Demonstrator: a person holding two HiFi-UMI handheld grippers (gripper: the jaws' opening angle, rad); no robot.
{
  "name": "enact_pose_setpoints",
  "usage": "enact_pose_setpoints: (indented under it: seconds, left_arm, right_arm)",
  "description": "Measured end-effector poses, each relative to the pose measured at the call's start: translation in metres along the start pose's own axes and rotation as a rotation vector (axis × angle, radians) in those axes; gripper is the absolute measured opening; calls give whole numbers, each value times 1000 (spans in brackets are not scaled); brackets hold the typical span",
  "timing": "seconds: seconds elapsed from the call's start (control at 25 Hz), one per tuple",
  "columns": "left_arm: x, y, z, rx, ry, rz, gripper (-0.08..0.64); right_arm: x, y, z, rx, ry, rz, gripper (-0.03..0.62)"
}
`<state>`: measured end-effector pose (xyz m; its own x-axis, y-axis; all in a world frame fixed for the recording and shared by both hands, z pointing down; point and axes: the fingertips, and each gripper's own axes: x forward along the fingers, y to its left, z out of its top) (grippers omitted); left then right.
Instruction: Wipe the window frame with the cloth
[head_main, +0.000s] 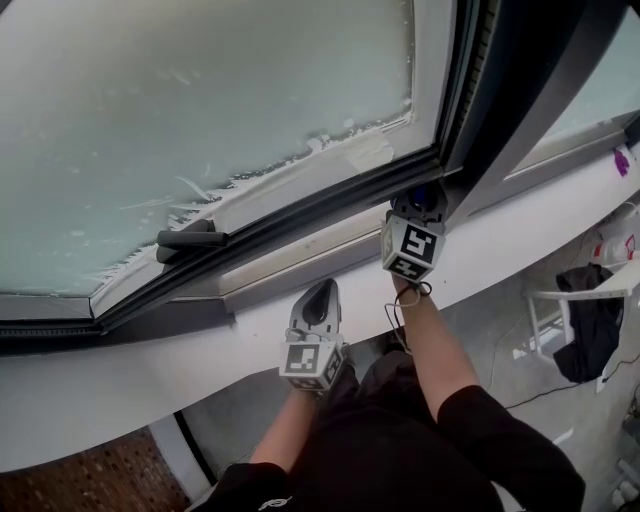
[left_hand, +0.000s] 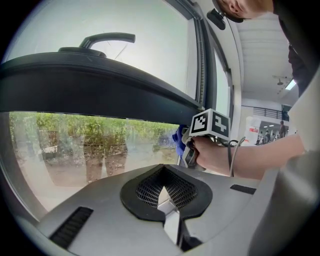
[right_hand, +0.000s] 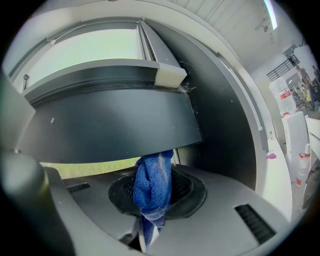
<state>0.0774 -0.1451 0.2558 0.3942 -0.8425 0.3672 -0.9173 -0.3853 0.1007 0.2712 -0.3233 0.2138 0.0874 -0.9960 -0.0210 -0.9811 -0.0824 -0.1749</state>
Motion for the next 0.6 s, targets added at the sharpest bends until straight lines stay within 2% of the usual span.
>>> enact_pose_setpoints:
  seconds: [0.16, 0.32, 0.6]
  left_arm:
    - [-6, 7, 2, -10, -11, 15, 5]
    - [-14, 17, -1, -28, -15, 49, 5]
    - [-28, 32, -4, -55, -38, 97, 5]
  right_arm:
    - [-6, 17, 4, 10, 5, 34, 37]
    - [-11, 30, -3, -46, -1, 62, 37]
    - [-19, 54, -6, -71, 2, 111, 37]
